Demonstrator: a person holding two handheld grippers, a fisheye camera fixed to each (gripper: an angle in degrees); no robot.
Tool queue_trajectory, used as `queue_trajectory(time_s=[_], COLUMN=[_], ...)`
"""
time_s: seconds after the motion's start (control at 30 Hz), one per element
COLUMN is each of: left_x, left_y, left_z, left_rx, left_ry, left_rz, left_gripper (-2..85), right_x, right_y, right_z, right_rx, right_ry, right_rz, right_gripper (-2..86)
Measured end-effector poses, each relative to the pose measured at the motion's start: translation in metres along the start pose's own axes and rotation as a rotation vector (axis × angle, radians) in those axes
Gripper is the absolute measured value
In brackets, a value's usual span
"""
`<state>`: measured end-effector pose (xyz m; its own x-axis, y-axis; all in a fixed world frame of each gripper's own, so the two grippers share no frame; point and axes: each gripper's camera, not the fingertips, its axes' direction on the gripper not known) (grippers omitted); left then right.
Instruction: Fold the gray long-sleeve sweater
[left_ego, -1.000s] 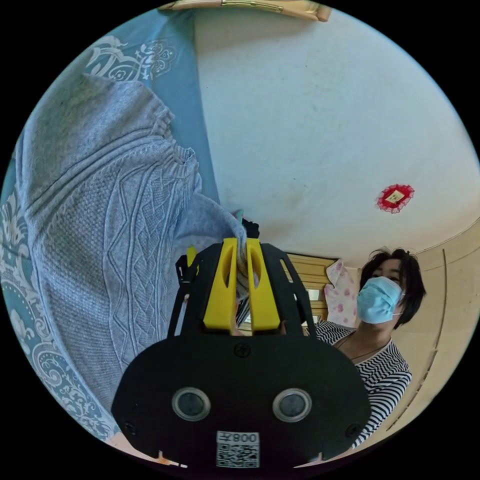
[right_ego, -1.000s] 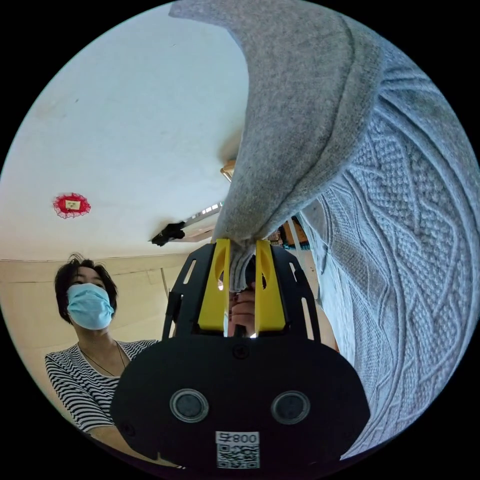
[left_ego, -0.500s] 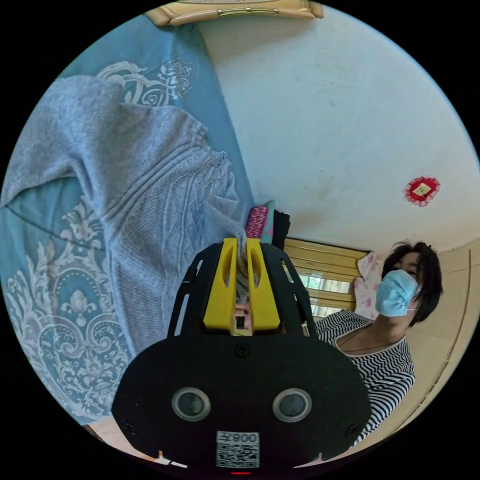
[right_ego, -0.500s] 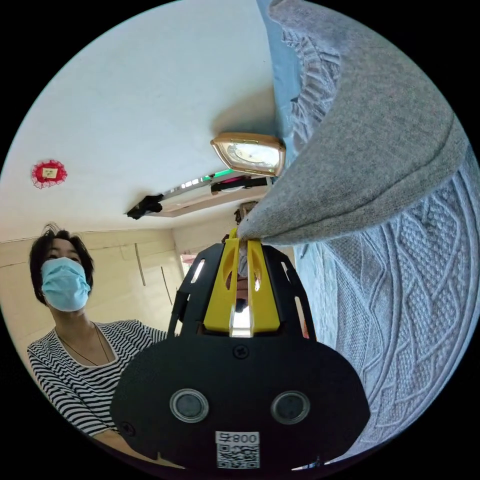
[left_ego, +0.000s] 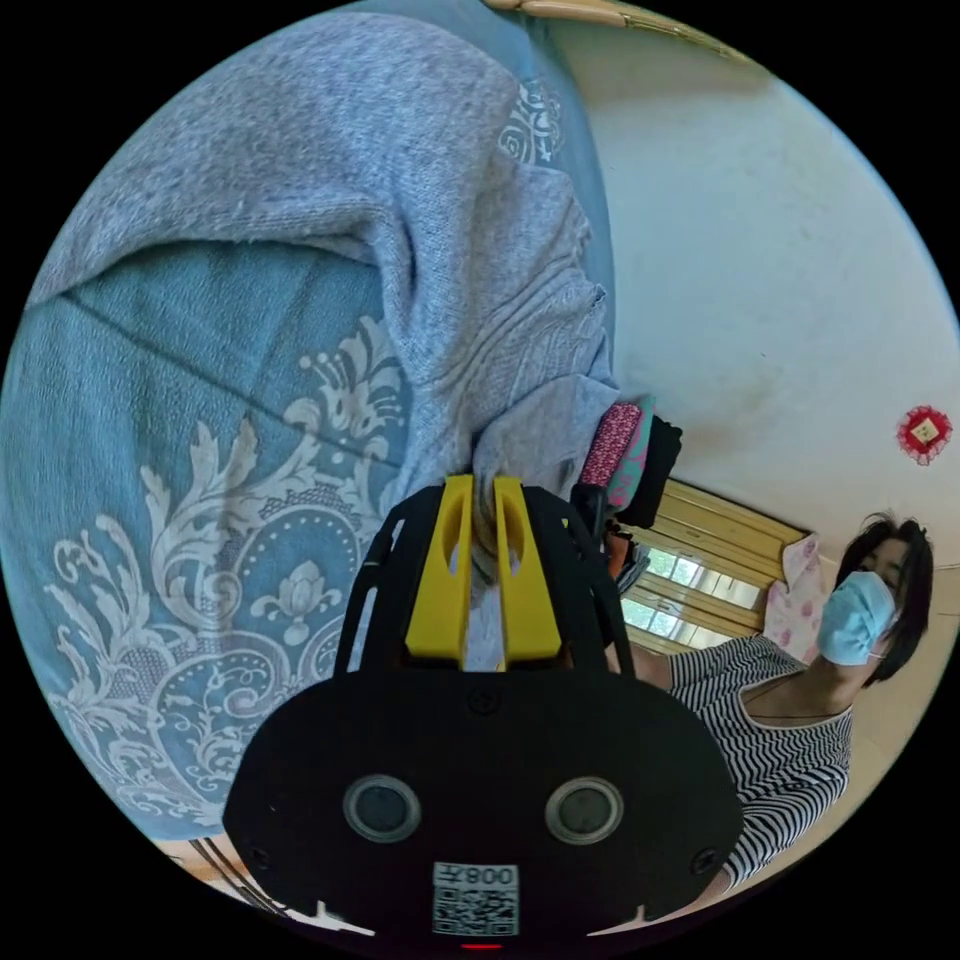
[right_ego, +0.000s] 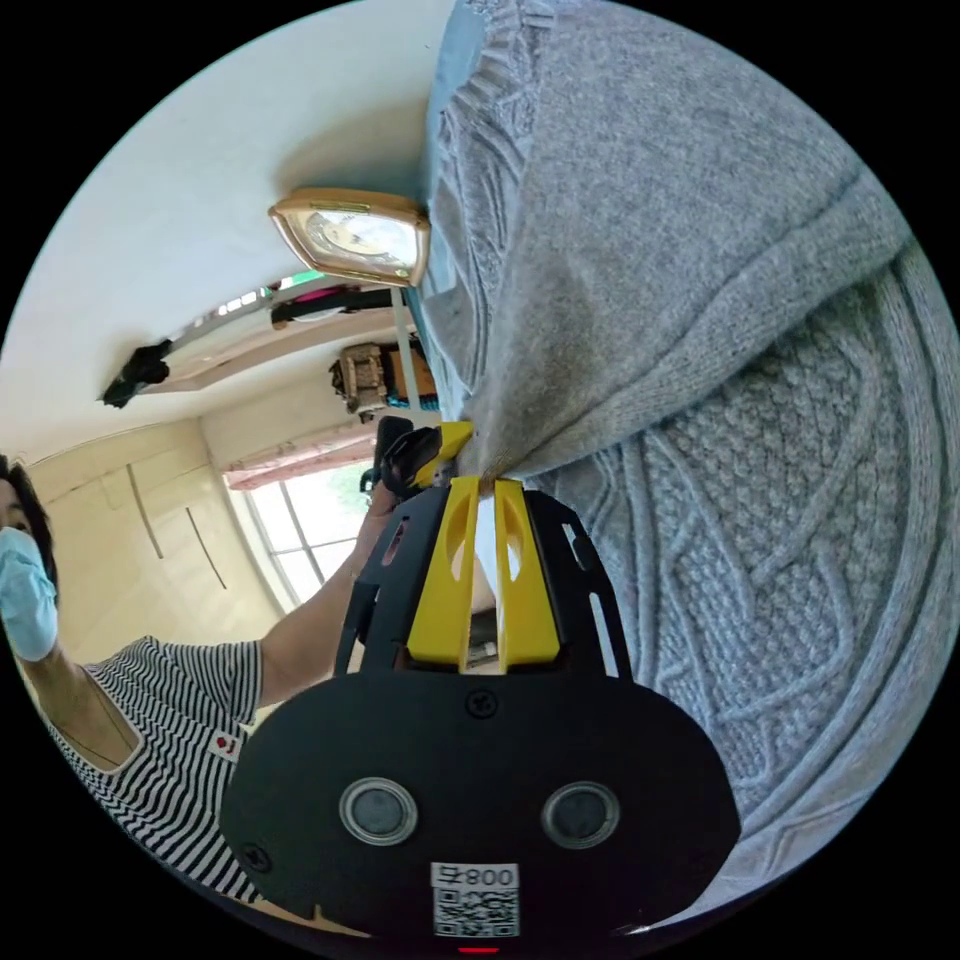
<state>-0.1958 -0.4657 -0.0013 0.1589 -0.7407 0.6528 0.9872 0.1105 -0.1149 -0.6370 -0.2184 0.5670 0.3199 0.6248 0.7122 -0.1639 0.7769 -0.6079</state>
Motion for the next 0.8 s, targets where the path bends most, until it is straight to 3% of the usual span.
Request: queue_trajectory(time_s=[0.13, 0.3, 0.5, 0.6, 0.8], left_x=[0.025, 0.059, 0.106, 0.144, 0.237], left_y=[-0.006, -0.003, 0.011, 0.002, -0.062], left_z=[0.006, 0.003, -0.02, -0.012, 0.059], left_rx=[-0.04, -0.032, 0.105, 0.122, -0.021], left_ry=[-0.111, -0.191, -0.229, -0.205, -0.066], left_rz=[0.065, 0.142, 0.192, 0.282, 0.498], left_gripper=[3.3, 4.1, 7.5, 8.5, 10.4], right_x=[-0.017, -0.039, -0.065, -0.098, -0.168], right_y=[0.003, 0.013, 0.064, 0.087, 0.096], right_z=[0.009, 0.003, -0.074, -0.139, -0.223], right_rx=[-0.033, -0.058, 0.0, 0.109, 0.299], right_ry=[0.131, 0.155, 0.291, 0.452, 0.88], right_rz=[-0.027, -0.08, -0.104, -0.157, -0.268], right_gripper=[2.5, 2.7, 3.3, 3.9, 6.6])
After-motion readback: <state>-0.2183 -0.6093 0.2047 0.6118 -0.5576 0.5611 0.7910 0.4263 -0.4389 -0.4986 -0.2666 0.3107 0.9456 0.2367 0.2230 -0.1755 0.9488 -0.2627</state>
